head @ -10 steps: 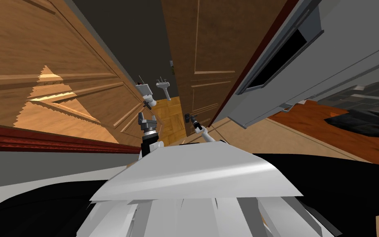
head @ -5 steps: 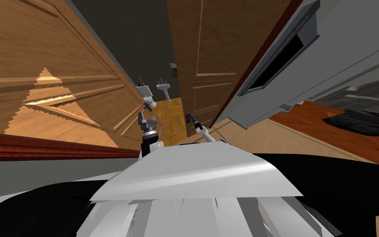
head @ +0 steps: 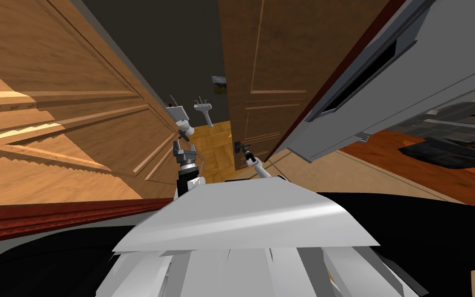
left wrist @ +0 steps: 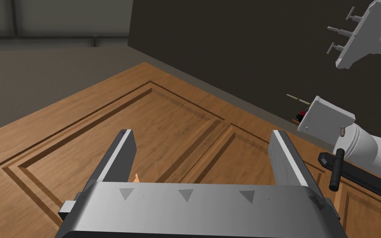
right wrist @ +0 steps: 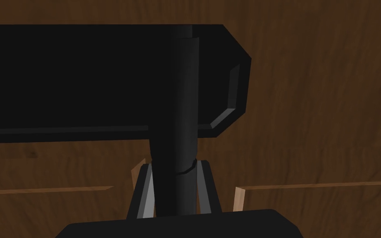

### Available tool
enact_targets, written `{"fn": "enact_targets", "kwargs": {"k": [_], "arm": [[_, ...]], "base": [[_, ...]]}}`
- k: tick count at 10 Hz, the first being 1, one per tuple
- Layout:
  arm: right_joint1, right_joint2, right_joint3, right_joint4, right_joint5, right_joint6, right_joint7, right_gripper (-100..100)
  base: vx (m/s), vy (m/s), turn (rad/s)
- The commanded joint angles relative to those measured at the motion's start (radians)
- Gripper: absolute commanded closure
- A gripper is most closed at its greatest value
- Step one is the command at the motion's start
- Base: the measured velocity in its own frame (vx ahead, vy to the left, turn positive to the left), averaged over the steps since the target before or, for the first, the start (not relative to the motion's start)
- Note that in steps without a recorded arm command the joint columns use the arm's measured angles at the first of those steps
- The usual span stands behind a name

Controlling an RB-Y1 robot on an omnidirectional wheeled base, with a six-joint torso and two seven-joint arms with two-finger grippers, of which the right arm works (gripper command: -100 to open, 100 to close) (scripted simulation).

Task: Push the door open

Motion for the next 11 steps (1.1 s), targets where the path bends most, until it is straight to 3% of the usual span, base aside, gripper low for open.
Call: {"fn": "enact_targets", "kwargs": {"k": [1,2,11], "arm": [[-0.013,-0.018,-0.035,0.021,-0.006,-0.018,0.007,100],[-0.013,-0.018,-0.035,0.021,-0.006,-0.018,0.007,100],[-0.025,-0.029,-0.161,0.048,-0.026,-0.016,0.045,100]], "base": [[0.143,0.163,-0.069],[0.118,0.105,-0.059],[0.129,0.141,-0.080]]}}
